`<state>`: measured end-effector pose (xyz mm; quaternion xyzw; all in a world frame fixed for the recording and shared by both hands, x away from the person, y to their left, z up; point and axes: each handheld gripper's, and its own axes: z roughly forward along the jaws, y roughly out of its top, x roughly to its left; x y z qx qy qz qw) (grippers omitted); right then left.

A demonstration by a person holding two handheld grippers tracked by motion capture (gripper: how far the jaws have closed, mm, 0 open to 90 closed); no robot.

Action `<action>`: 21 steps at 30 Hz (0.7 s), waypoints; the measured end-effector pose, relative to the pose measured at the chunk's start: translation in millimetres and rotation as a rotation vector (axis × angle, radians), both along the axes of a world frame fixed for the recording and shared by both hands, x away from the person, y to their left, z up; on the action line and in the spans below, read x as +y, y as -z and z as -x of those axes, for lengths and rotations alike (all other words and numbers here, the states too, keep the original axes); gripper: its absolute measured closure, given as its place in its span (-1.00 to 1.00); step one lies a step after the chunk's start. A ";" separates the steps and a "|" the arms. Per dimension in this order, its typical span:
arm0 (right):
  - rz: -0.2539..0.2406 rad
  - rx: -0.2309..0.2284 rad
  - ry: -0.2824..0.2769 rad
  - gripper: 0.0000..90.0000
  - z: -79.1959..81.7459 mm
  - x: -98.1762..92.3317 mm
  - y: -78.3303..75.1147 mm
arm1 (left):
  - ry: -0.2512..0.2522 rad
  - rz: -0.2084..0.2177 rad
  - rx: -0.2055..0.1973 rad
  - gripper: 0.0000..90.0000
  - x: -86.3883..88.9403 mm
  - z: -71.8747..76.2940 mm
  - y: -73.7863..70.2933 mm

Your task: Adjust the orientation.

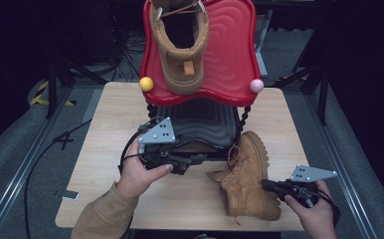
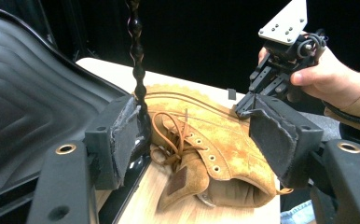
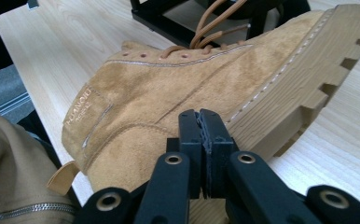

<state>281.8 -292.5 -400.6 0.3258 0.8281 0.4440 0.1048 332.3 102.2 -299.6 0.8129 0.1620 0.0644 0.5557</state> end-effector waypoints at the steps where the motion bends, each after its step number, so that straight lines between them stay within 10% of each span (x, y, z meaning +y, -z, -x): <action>1: 0.000 0.000 0.000 0.98 0.0 0.0 0.0 | 0.000 -0.002 -0.002 -0.26 0.0 -0.8 0.4; 21: 0.005 -0.006 0.025 1.00 0.5 -10.3 -1.2 | -0.003 -0.010 0.011 -0.26 3.1 -2.5 1.9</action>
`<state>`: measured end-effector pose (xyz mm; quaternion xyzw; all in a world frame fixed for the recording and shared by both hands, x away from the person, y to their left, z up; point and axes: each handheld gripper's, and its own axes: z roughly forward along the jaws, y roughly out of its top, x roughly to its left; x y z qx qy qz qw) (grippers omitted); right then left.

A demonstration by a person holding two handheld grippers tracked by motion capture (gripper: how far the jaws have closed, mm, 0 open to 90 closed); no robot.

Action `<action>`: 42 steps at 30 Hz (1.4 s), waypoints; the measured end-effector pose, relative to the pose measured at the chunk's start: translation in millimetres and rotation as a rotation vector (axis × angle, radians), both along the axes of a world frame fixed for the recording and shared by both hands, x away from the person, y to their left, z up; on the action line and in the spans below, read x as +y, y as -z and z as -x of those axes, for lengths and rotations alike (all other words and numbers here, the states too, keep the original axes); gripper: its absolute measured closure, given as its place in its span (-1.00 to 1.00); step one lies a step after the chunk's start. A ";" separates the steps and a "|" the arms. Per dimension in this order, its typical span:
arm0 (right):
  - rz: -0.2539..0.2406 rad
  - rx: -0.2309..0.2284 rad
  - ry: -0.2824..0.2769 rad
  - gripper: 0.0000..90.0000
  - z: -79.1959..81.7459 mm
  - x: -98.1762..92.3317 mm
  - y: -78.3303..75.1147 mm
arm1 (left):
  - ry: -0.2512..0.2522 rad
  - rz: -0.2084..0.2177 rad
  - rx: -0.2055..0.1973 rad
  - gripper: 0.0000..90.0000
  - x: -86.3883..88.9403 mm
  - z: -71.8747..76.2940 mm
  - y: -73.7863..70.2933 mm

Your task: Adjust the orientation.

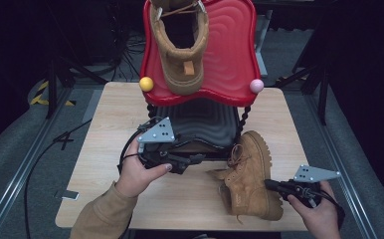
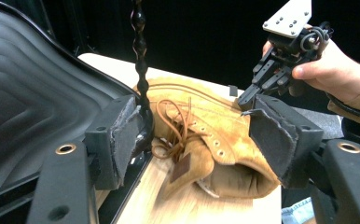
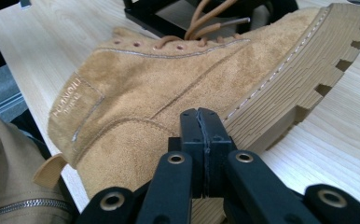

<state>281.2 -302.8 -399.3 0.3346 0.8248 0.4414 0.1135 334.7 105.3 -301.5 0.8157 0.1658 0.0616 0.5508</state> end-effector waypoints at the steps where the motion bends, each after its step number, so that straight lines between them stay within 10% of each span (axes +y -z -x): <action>1: 0.001 0.001 0.019 1.00 0.5 -4.9 -1.4 | 0.001 -0.001 -0.002 -0.26 0.4 -0.5 0.0; 18: 0.167 -0.003 0.244 0.99 4.1 -54.3 2.7 | 0.012 -0.007 0.014 -0.26 -4.7 -3.2 3.4; 22: 0.269 0.002 0.339 0.99 4.0 -67.2 6.1 | 0.015 -0.008 0.017 -0.26 -5.1 -3.2 4.2; 24: 0.164 0.020 0.323 0.98 4.3 -73.8 6.6 | 0.015 -0.007 0.017 -0.26 -5.1 -3.1 4.1; 31: 0.193 0.006 0.348 0.85 4.2 -74.2 5.8 | 0.014 -0.008 0.016 -0.26 -4.8 -1.9 3.8; 42: 0.100 -0.080 0.440 0.55 7.2 -89.6 -2.4 | 0.008 -0.011 0.024 -0.26 -3.1 -2.0 5.3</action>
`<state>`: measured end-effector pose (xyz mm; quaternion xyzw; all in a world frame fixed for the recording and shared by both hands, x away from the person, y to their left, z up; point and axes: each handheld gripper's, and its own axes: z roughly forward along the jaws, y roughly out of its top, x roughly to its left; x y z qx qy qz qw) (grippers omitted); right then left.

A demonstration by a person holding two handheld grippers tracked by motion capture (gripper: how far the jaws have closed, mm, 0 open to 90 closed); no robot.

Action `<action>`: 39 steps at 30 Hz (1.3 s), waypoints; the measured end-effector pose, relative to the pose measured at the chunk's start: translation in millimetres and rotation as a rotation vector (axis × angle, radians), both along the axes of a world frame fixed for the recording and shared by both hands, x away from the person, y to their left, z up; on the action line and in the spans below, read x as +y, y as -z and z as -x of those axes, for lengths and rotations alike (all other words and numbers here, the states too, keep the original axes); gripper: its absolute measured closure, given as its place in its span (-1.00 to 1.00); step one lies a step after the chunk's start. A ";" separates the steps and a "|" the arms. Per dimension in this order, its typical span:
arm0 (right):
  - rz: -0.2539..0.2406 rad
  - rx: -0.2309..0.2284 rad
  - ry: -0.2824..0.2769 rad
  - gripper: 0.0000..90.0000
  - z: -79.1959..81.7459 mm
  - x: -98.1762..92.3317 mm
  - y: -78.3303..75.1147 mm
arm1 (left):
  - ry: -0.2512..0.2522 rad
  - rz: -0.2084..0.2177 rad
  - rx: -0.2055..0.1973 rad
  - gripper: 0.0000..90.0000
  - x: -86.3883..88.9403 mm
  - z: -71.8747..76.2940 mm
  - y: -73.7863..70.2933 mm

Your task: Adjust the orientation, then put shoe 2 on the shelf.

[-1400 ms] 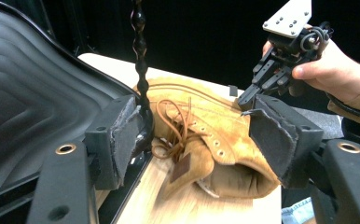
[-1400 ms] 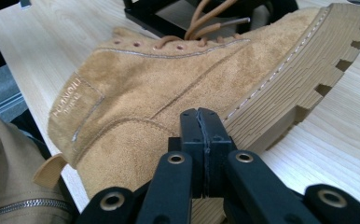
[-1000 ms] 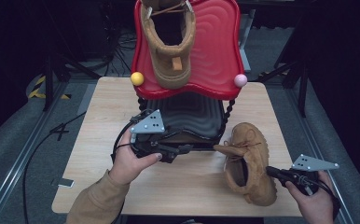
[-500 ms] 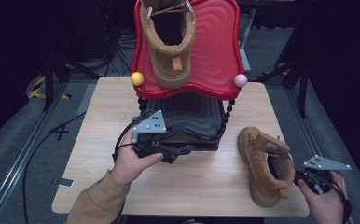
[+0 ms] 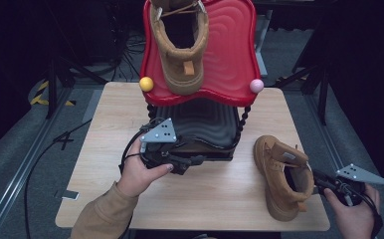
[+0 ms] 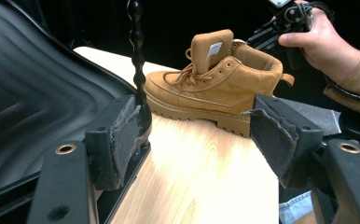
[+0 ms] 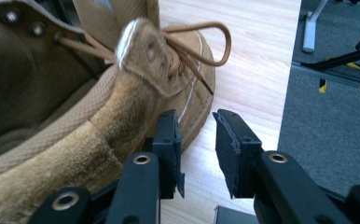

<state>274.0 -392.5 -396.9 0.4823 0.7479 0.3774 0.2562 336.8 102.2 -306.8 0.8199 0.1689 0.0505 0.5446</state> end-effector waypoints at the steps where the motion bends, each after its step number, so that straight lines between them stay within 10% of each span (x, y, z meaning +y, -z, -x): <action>1: -0.001 -0.006 0.003 0.56 0.5 -0.5 -0.7 | 0.000 -0.003 -0.001 -0.26 0.1 0.3 -0.1; 11: -0.060 -0.111 0.019 0.52 7.3 -4.8 -19.8 | 0.002 -0.012 0.002 -0.26 -0.4 0.4 2.1; 21: -0.146 -0.181 -0.080 0.38 13.6 -3.6 -48.0 | -0.018 -0.018 0.002 -0.26 5.0 5.5 2.8; 39: -0.128 -0.152 -0.198 0.01 -22.1 23.7 -52.3 | -0.092 -0.033 0.015 -0.27 30.2 13.1 9.6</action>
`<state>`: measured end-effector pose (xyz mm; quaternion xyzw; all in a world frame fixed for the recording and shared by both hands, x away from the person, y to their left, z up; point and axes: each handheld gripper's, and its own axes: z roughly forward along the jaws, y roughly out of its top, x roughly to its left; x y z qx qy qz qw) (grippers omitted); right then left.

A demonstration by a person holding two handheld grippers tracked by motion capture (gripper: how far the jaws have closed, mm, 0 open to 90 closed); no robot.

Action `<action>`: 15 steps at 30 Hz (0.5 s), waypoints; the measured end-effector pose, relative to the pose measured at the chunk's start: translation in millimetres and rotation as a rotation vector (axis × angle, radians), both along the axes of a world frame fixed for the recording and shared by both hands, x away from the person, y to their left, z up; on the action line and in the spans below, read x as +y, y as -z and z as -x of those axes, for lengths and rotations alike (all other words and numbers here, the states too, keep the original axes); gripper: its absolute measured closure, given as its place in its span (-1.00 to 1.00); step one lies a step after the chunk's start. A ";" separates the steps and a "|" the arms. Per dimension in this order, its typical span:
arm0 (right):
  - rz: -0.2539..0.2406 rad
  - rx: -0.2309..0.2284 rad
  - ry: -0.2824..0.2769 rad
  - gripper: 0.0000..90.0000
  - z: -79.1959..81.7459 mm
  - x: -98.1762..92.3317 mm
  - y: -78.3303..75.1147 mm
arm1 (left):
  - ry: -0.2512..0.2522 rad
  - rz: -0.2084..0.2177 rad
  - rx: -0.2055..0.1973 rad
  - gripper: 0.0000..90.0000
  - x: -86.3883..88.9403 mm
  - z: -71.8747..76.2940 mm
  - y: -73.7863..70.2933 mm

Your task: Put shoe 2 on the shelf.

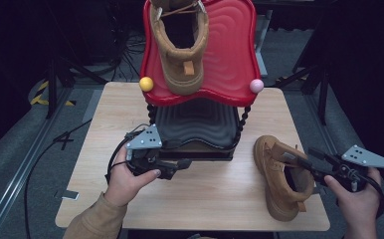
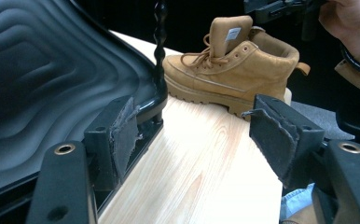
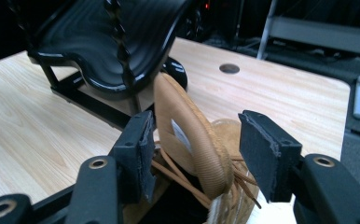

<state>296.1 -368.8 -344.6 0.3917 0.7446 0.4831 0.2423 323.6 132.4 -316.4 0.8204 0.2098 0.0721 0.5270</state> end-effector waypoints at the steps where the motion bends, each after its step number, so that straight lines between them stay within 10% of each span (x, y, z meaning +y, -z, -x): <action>1: 0.007 0.013 -0.002 0.01 -3.5 0.0 1.1 | -0.006 0.001 0.005 -0.27 1.1 0.5 0.7; 15: 0.137 0.134 -0.061 0.11 -36.3 16.5 9.0 | -0.033 0.000 0.014 -0.27 8.6 3.0 2.9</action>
